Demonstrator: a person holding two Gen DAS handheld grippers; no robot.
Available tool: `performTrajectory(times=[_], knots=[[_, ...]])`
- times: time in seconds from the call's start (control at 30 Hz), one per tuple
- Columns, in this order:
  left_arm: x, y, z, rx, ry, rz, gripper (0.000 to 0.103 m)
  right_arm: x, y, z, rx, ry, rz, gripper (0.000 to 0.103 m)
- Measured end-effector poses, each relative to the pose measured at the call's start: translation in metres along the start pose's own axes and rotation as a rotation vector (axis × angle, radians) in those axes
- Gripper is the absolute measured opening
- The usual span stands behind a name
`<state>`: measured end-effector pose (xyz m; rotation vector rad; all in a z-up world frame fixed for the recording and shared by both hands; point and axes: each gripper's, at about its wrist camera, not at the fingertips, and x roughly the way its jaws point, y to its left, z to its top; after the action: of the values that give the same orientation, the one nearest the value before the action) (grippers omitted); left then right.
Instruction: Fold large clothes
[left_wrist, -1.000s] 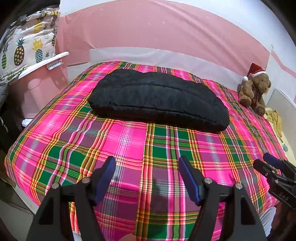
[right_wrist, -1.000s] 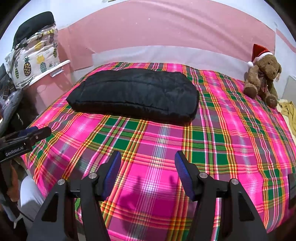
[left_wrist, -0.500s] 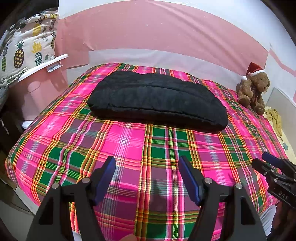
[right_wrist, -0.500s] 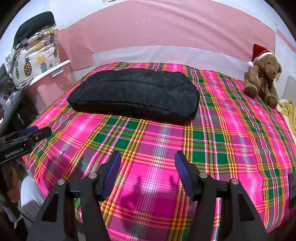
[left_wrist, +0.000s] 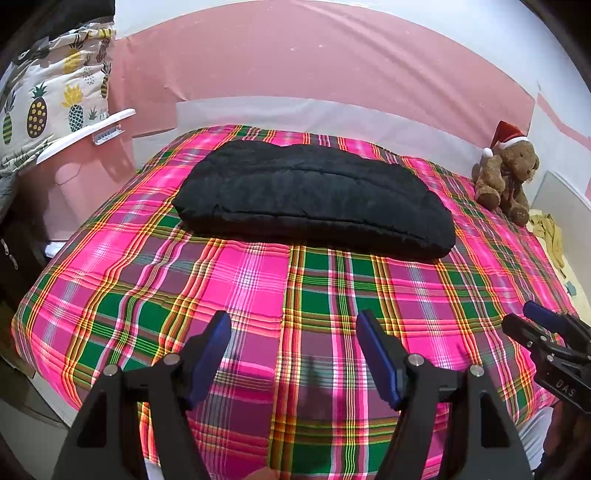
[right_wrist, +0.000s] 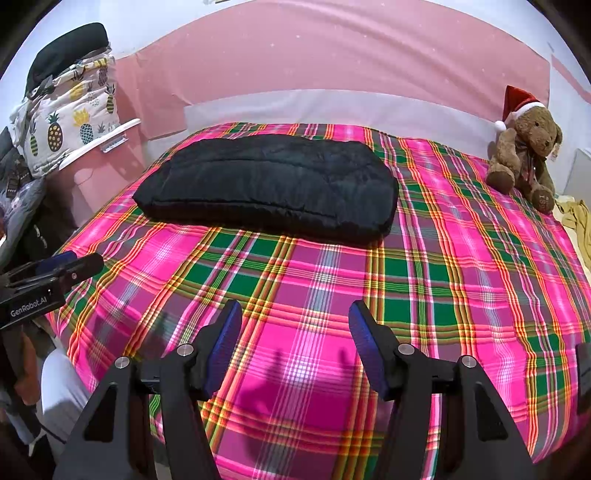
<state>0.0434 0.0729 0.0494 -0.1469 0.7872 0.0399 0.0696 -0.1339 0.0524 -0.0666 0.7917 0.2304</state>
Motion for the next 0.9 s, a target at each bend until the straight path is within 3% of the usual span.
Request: performTrajectory(times=[0.9], knots=[[0.011, -0.003, -0.004, 0.013, 0.012, 0.041, 0.072, 0.001, -0.005, -0.004, 0.002, 0.007, 0.0, 0.06]])
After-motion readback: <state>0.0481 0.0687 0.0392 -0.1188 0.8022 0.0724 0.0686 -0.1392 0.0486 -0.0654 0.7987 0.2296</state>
